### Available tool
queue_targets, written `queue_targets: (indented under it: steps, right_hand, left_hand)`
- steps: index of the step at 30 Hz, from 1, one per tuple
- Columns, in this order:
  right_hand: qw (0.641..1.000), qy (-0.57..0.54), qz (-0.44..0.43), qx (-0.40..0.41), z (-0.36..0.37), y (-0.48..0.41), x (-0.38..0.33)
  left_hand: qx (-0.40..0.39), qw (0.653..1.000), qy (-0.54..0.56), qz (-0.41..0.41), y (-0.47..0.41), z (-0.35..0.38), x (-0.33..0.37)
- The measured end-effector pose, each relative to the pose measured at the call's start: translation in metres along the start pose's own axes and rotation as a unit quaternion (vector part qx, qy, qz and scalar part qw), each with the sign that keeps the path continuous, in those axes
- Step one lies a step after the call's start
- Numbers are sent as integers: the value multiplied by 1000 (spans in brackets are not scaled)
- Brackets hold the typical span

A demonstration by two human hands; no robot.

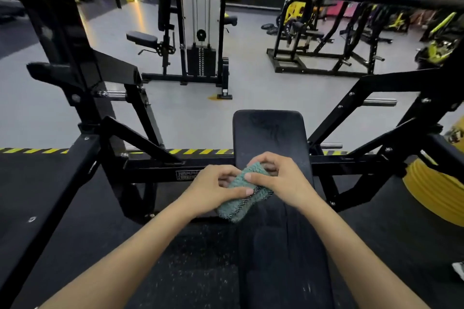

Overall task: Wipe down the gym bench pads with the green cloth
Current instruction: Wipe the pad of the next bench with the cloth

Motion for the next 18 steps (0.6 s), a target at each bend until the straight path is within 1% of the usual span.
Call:
queue_targets:
  steps: [7,9,11,15,18]
  right_hand:
    - [998,37,31,34,-1,-37,53]
    - [996,58,39,63,-3,-47,70]
    - [992,86,42,76,-3,-56,85]
    - [989,134,31,57,2,-70,117]
    - [984,171,13,36,9,-80,147]
  left_hand:
    - [3,999,13,-49,-63,-6,-39]
    - [25,997,26,-66,-81,-10,-57]
    - [65,993,46,-89,-97,-17,-77]
    - [124,980,87,-133,-121,-27,-118]
    - [160,968,125,-148,-139,-32,-143]
Point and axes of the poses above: each hand's wrist, its own y-axis away from the middle knuckle, its own z-axis out of the palm, x = y × z, the point moved 6 cm from there along -y, towards the middle knuckle, and after that the axes turned 12 degrees about -z, right-handed, at the moved point
